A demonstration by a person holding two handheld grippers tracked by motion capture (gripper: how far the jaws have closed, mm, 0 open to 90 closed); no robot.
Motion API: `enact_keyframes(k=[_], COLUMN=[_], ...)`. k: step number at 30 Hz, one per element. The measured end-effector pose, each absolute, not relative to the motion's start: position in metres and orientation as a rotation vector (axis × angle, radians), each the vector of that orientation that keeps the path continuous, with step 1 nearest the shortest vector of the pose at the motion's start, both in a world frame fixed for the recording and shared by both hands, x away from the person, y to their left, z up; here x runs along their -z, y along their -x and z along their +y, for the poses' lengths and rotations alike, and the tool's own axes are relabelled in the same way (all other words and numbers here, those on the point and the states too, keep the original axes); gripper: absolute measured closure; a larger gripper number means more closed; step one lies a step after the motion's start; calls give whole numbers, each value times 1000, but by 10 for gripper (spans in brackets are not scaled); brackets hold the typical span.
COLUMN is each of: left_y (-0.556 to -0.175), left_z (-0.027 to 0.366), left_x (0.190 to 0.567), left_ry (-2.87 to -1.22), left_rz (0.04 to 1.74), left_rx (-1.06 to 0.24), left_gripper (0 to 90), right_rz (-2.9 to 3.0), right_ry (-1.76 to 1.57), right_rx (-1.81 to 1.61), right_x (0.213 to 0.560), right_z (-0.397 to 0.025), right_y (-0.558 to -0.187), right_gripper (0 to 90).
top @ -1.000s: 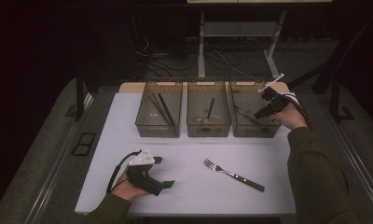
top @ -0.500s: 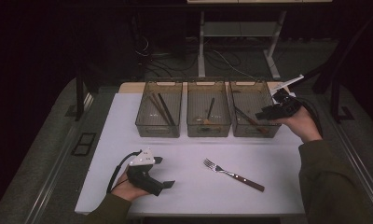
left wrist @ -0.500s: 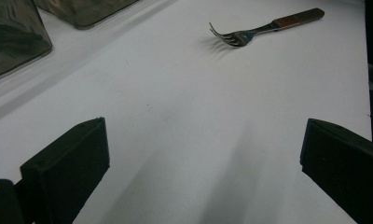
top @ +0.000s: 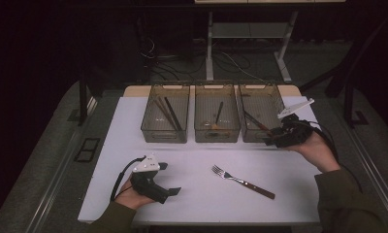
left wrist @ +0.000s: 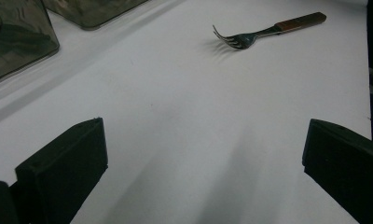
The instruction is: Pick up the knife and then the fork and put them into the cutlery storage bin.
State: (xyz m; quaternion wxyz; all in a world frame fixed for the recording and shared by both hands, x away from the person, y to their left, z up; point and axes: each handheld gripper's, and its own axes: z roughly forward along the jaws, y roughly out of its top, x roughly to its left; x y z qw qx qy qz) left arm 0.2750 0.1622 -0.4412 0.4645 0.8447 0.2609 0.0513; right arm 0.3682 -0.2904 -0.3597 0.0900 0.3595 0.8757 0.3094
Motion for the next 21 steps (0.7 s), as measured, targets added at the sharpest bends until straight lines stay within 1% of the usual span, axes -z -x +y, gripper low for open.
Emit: enact_keyframes(k=[9,21], left_y=[-276,-277], left_z=[163,162], left_x=[443,444], left_ry=[-2079,-2088], left_rz=[644,623], left_rx=[-134,-134], left_gripper=[0,0], right_rz=[2681,2798], right_ry=[-999,-923], right_rx=[-892,-843], right_x=[383,398], right_z=[-274,-251], right_y=[-345,-318], right_gripper=[456,456])
